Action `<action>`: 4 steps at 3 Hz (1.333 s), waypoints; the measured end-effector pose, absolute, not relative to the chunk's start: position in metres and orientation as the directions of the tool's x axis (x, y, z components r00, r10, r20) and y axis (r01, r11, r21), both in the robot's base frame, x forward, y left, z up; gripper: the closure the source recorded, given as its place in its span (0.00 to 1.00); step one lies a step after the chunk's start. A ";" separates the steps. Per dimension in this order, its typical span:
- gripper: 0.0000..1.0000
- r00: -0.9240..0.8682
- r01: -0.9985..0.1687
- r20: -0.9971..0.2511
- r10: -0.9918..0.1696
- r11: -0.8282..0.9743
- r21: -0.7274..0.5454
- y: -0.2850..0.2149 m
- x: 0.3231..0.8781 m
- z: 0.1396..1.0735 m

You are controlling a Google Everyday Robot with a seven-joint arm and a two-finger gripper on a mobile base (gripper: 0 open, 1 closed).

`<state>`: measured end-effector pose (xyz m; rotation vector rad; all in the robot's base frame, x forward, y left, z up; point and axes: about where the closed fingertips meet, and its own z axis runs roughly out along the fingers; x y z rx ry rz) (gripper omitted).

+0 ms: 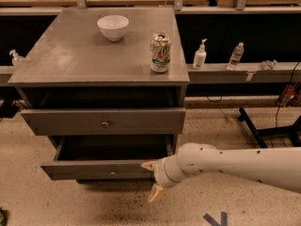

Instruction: Open middle drawer

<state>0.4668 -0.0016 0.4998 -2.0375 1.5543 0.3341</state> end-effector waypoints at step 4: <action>0.29 0.227 -0.966 -0.451 -0.863 -0.139 -0.220 -0.009 0.576 0.427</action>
Offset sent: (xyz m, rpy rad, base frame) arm 0.1047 -0.0010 -0.0576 -0.1045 0.0199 -0.0258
